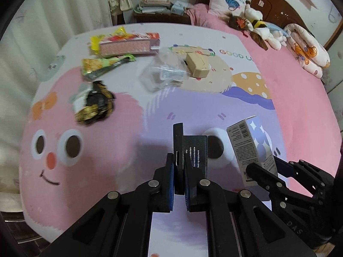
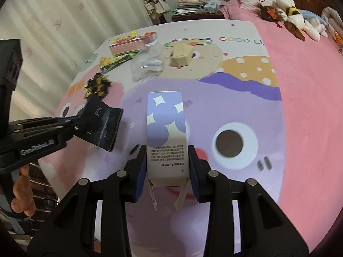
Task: Collect trash
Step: 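Carry packet and carton over the bin and open both tools to drop them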
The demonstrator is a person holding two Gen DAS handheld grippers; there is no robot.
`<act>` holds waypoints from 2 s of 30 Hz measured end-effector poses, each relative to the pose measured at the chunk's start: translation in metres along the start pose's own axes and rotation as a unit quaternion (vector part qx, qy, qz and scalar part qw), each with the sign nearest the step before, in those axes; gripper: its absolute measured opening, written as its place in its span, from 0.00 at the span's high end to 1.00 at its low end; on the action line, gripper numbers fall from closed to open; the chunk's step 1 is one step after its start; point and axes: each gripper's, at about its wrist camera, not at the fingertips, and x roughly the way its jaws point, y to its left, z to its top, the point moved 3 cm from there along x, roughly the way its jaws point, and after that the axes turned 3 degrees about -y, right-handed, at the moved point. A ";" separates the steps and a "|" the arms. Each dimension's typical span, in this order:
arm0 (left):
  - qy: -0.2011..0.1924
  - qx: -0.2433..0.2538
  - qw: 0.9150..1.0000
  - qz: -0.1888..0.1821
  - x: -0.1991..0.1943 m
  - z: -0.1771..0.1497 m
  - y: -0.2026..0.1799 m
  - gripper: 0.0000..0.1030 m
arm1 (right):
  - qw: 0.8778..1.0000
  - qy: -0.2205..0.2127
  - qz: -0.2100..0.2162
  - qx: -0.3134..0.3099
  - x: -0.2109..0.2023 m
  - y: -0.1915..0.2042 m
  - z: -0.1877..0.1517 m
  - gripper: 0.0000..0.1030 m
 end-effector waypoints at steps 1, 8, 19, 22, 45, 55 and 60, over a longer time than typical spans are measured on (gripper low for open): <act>-0.005 0.002 1.000 0.001 -0.009 -0.005 0.004 0.93 | 1.000 0.000 0.001 -0.001 -0.003 0.005 -0.003 0.69; -0.028 0.012 1.000 -0.001 -0.065 -0.050 0.045 0.93 | 1.000 -0.013 -0.003 0.009 -0.028 0.051 -0.033 0.69; -0.036 0.060 0.997 -0.024 -0.136 -0.153 0.113 0.93 | 0.997 -0.028 -0.019 0.067 -0.065 0.140 -0.115 0.69; -0.037 0.071 0.996 -0.036 -0.150 -0.184 0.129 0.93 | 0.996 -0.033 -0.031 0.072 -0.075 0.166 -0.145 0.69; 0.061 0.105 0.991 -0.063 -0.082 -0.337 0.123 0.93 | 0.985 0.089 -0.052 0.140 -0.021 0.196 -0.325 0.69; 0.100 0.090 0.990 -0.050 0.068 -0.394 0.107 0.93 | 0.970 0.130 -0.062 0.196 0.104 0.122 -0.399 0.69; 0.102 0.099 0.989 -0.040 0.132 -0.411 0.103 0.92 | 0.967 0.133 -0.068 0.205 0.159 0.089 -0.422 0.69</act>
